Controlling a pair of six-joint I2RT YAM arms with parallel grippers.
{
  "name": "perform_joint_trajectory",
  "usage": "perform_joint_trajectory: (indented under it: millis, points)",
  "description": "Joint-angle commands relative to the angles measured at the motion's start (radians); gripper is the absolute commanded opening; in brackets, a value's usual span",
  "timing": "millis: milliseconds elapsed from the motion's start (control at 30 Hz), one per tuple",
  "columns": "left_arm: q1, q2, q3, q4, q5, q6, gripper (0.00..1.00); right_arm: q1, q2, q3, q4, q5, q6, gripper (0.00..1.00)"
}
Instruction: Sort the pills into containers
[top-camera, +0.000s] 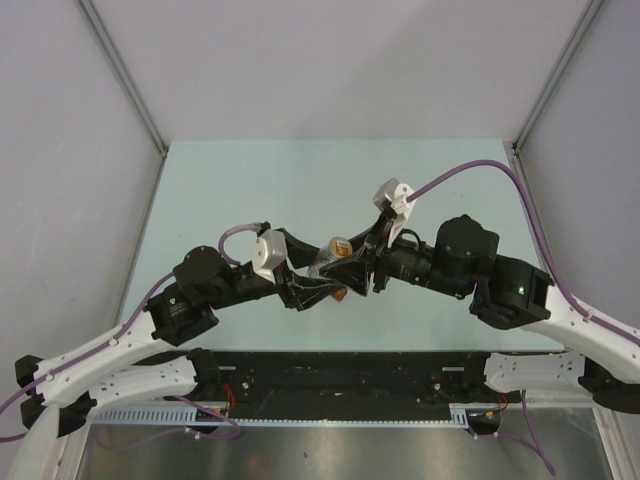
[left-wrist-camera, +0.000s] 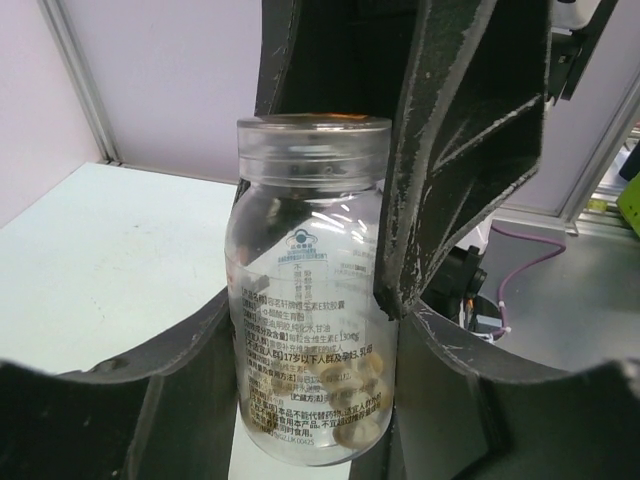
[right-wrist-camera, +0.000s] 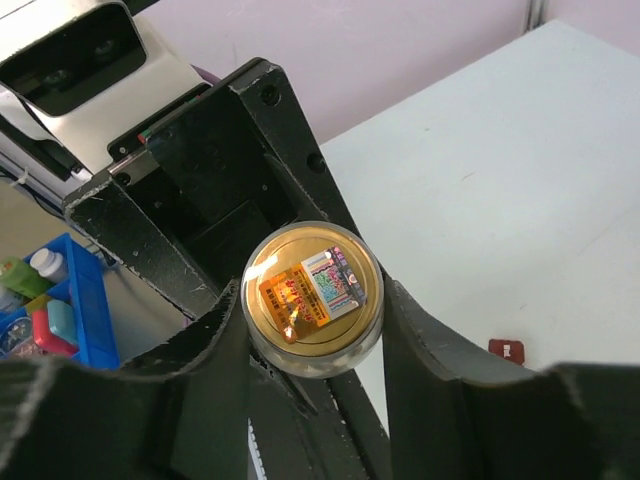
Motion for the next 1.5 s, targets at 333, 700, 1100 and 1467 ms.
perform_joint_trajectory:
  millis: [333, 700, 1100, 1467]
  points:
    - [0.004, -0.170, -0.213, -0.018, -0.257, -0.108, 1.00, -0.189, -0.020, -0.076, -0.124, 0.462, 0.027, 0.00]
    - [0.006, -0.383, -0.397, -0.136, -0.498, -0.301, 1.00, -0.630, -0.054, -0.595, 0.240, 0.401, 0.170, 0.00]
    - [0.006, -0.343, -0.393, -0.161, -0.513, -0.318, 1.00, -0.654, 0.114, -0.823, 0.580, 0.643, 0.201, 0.00]
    - [0.004, -0.393, -0.426, -0.162, -0.541, -0.318, 1.00, -0.593, 0.325, -0.862, 0.774, 0.720, 0.198, 0.03]
